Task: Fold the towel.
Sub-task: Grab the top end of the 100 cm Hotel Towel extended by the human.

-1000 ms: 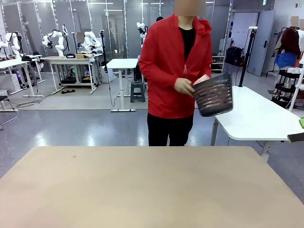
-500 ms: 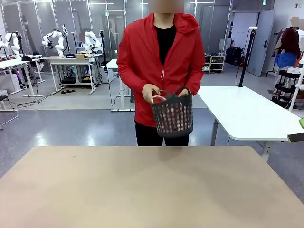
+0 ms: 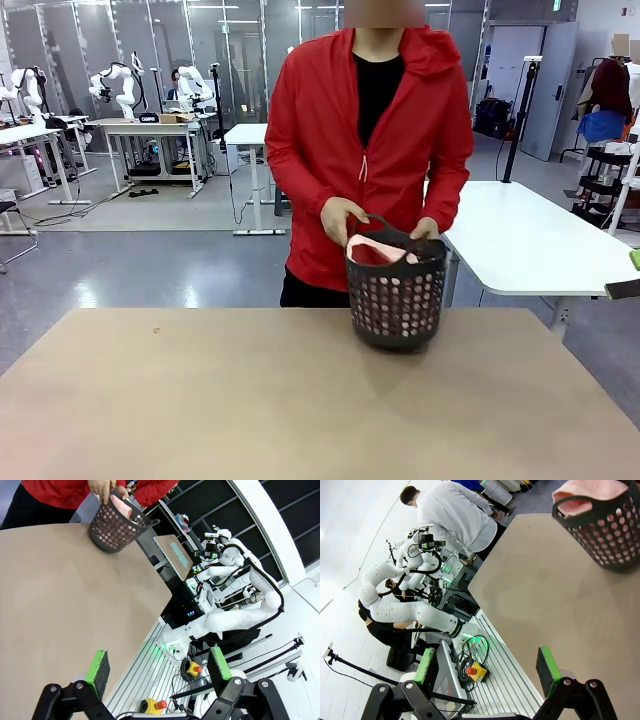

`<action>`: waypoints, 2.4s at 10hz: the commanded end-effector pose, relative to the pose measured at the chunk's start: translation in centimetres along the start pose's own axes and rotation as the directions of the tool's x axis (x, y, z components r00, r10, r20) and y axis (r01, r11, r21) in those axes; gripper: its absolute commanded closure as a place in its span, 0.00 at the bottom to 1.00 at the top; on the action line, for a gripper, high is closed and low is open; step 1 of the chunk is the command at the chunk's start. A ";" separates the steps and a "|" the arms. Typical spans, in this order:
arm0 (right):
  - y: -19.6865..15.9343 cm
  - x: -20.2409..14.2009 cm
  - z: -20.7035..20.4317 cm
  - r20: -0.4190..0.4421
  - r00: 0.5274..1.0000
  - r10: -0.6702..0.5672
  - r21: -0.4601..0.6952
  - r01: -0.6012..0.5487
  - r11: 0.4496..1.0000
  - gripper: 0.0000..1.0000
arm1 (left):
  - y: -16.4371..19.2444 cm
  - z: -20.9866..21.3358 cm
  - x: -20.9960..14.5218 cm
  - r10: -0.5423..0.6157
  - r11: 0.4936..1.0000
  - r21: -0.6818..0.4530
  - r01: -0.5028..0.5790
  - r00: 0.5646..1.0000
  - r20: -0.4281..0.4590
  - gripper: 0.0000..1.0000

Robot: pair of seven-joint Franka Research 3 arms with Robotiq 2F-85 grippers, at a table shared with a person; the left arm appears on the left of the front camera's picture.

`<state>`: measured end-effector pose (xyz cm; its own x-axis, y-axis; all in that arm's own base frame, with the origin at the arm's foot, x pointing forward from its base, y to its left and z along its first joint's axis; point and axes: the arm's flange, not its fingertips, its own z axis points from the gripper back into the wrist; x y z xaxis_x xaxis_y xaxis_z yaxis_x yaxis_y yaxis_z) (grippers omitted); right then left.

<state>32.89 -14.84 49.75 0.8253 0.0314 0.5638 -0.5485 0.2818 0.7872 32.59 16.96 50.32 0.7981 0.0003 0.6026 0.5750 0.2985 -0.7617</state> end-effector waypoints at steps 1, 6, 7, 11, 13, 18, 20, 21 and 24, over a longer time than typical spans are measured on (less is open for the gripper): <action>-0.1 0.1 0.1 0.008 1.000 0.022 0.016 -0.022 1.000 0.00 | 0.1 0.1 -0.1 -0.023 1.000 -0.017 0.023 1.000 0.000 0.00; -0.1 0.1 0.1 0.008 1.000 0.022 0.016 -0.022 1.000 0.00 | 0.1 0.1 -0.1 -0.023 1.000 -0.017 0.023 1.000 0.000 0.00; -0.1 0.1 0.1 0.008 1.000 0.022 0.016 -0.022 1.000 0.00 | 0.1 0.1 -0.1 -0.023 1.000 -0.017 0.023 1.000 0.000 0.00; -0.1 0.1 0.1 0.008 1.000 0.022 0.016 -0.022 1.000 0.00 | 0.1 0.1 -0.1 -0.023 1.000 -0.017 0.023 1.000 0.000 0.00; -0.1 0.1 0.1 0.008 1.000 0.022 0.016 -0.022 1.000 0.00 | 0.1 0.1 -0.1 -0.023 1.000 -0.017 0.023 1.000 0.000 0.00; -0.1 0.1 0.1 0.008 1.000 0.022 0.016 -0.022 1.000 0.00 | 0.1 0.1 -0.1 -0.023 1.000 -0.017 0.023 1.000 0.000 0.00; -0.1 0.1 0.1 0.008 1.000 0.022 0.016 -0.022 1.000 0.00 | 0.1 0.1 -0.1 -0.023 1.000 -0.017 0.023 1.000 0.000 0.00; -0.1 0.1 0.1 0.008 1.000 0.022 0.016 -0.022 1.000 0.00 | 0.1 0.1 -0.1 -0.023 1.000 -0.017 0.023 1.000 0.000 0.00; -0.1 0.1 0.1 0.008 1.000 0.022 0.016 -0.022 1.000 0.00 | 0.1 0.1 -0.1 -0.023 1.000 -0.017 0.023 1.000 0.000 0.00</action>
<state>32.89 -14.83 49.74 0.8251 0.0316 0.5641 -0.5488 0.2818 0.7870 32.59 16.96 50.32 0.7980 0.0002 0.6026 0.5751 0.2986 -0.7617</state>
